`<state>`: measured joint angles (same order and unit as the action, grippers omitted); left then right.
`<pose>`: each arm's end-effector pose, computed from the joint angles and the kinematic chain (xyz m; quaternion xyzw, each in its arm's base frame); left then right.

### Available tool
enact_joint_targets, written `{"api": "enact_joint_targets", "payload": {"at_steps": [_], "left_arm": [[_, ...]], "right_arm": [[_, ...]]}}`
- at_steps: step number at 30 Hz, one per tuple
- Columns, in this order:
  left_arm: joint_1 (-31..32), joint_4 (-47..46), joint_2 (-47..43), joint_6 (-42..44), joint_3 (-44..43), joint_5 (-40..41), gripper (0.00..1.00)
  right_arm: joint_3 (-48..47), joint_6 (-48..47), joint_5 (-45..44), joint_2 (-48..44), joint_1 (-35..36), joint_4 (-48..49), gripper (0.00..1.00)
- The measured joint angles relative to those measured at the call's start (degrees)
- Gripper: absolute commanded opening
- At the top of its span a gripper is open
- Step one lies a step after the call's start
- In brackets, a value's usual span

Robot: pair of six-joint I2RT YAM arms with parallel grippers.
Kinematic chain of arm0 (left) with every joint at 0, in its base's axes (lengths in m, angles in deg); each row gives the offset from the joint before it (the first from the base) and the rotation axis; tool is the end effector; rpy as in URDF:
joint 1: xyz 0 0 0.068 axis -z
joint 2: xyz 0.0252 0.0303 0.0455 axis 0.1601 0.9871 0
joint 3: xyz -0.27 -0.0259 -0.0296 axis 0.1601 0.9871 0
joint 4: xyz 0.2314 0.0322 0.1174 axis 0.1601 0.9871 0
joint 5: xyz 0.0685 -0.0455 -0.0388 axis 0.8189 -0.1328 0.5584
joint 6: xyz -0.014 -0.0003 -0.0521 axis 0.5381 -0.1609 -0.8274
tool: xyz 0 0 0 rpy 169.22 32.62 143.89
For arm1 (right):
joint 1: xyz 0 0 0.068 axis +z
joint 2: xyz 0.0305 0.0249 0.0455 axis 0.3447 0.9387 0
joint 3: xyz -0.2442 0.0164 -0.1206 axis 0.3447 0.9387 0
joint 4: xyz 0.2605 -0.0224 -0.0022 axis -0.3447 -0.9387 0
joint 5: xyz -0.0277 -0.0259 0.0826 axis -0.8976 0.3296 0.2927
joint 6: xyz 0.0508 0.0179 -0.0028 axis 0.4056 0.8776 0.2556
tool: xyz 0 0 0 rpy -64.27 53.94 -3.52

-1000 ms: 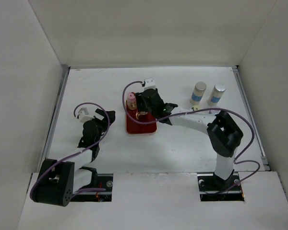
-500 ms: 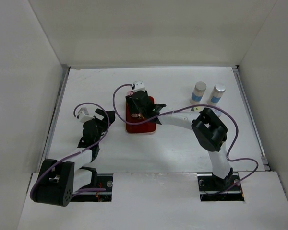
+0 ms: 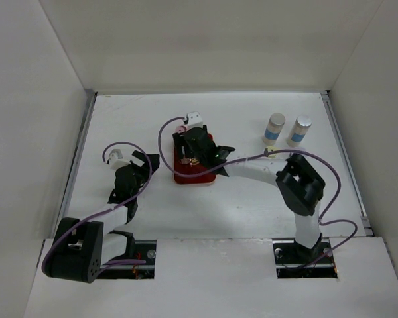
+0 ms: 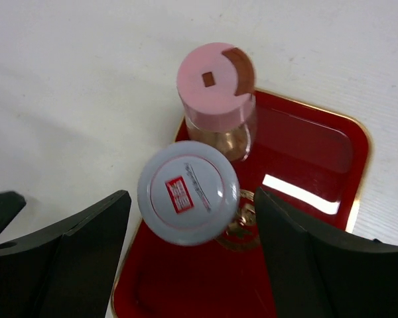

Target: Organize the condiment bottles

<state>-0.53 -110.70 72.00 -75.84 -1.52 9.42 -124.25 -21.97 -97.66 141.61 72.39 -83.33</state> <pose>0.1996 -0.0271 0.1528 -0.3286 0.7266 -0.2792 0.5350 0.2952 0.3581 0.2269 -0.1537 0.8308 0.1471 0.5144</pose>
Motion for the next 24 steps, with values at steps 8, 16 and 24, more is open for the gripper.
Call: {"api": "enact_joint_targets", "payload": {"at_steps": [8,16,24], "left_arm": [[0.1,-0.1,0.3,0.0,0.0,-0.1,1.0],[0.4,-0.4,0.7,0.0,0.0,-0.1,1.0],[0.6,-0.5,0.8,0.0,0.0,-0.1,1.0]], "right_arm": [[12.5,-0.7,-1.8,-21.2,-8.7,2.0,0.85],[16.0,-2.2,-8.8,-26.2,-31.0,2.1,0.95],[15.8,-2.1,-9.8,-19.5,-36.5,-1.5,0.98]]}}
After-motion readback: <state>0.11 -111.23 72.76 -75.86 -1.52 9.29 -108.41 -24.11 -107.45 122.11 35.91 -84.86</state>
